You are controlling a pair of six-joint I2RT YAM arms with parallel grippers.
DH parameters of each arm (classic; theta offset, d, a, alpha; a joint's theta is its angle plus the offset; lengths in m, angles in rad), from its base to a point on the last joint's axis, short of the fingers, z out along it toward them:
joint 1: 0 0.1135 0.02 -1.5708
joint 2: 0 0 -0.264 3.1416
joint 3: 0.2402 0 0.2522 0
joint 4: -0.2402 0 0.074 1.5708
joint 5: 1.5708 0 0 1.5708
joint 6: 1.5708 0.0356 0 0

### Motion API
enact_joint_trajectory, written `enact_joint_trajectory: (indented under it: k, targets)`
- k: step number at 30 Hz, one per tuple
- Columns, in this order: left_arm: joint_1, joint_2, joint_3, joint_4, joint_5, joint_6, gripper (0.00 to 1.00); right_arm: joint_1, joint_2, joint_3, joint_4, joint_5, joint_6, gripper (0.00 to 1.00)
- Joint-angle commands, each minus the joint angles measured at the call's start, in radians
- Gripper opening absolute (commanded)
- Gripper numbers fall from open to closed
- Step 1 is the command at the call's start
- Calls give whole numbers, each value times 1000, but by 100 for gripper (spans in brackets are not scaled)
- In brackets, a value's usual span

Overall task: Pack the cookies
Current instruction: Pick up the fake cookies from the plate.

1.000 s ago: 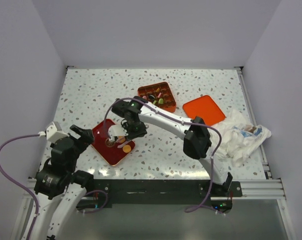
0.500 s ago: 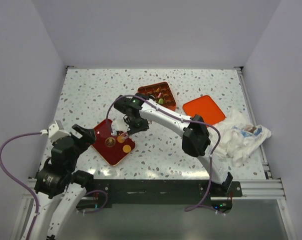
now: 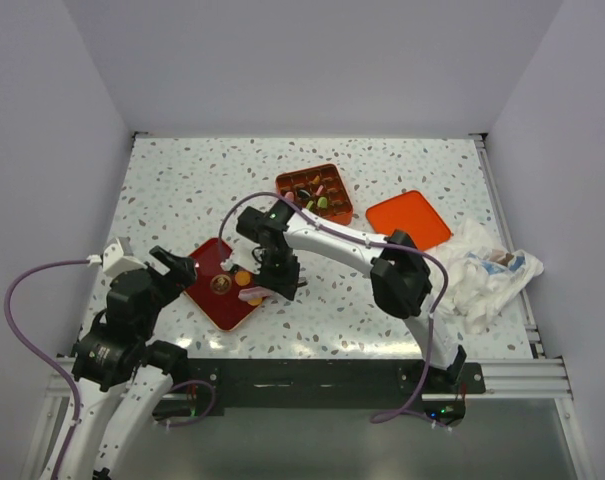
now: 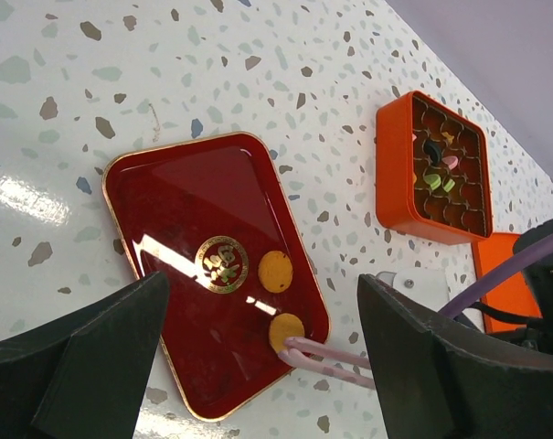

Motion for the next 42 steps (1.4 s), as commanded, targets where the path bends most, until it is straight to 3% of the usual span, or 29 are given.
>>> enact_joint_trajectory:
  k: [1,16,42]
  targets:
    - [-4,6,-2,36,9,12,89,21,-104,-79,78,-74,204,25]
    - [-4,20,-5,41,19,21,89,24,-81,-96,181,20,501,27]
    - [-4,25,-6,42,15,20,89,-16,-41,-137,206,34,542,32]
